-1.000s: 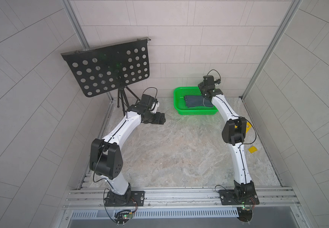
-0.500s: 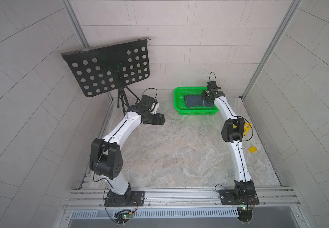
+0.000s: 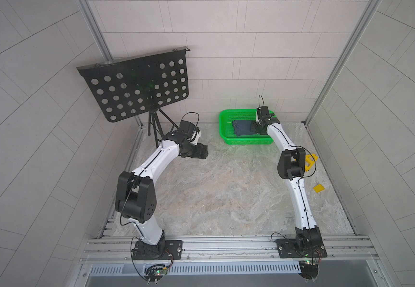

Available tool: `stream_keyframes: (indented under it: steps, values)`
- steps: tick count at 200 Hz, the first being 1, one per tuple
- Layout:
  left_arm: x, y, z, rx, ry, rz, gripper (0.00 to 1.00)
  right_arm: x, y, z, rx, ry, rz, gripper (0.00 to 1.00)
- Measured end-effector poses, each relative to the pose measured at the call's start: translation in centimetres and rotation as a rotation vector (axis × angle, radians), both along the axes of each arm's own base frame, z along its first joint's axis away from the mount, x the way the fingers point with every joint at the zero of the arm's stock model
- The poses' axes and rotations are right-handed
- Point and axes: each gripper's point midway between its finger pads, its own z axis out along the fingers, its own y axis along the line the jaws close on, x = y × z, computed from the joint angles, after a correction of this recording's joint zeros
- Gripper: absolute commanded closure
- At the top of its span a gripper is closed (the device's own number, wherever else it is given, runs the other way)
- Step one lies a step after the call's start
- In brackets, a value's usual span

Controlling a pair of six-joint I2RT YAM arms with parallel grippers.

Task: Roll up the pillowcase
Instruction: Place the pillowcase in the bin, then reset both arms

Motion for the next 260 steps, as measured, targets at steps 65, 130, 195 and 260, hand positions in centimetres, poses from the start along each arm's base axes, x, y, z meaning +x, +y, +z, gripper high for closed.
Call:
stream_keyframes:
  steps: [65, 130, 195, 260]
  values:
    - [-0.2, 0.1, -0.3, 0.005, 0.013, 0.0, 0.1, 0.0, -0.1, 0.0, -0.007, 0.0, 0.026, 0.76]
    - [0.0, 1.9, 1.8, 0.09, -0.08, 0.016, 0.06, -2.6, 1.2, 8.4, 0.018, -0.088, 0.137, 0.57]
    - [-1.8, 11.3, 4.0, 0.216, -0.3, 0.201, 0.0, -16.3, -1.4, 21.8, -0.001, -0.417, 0.186, 0.2]
    - [-3.6, 20.1, -4.2, 0.35, -0.297, 0.461, 0.0, -27.4, -8.3, 10.7, -0.147, -0.447, -0.01, 0.0]
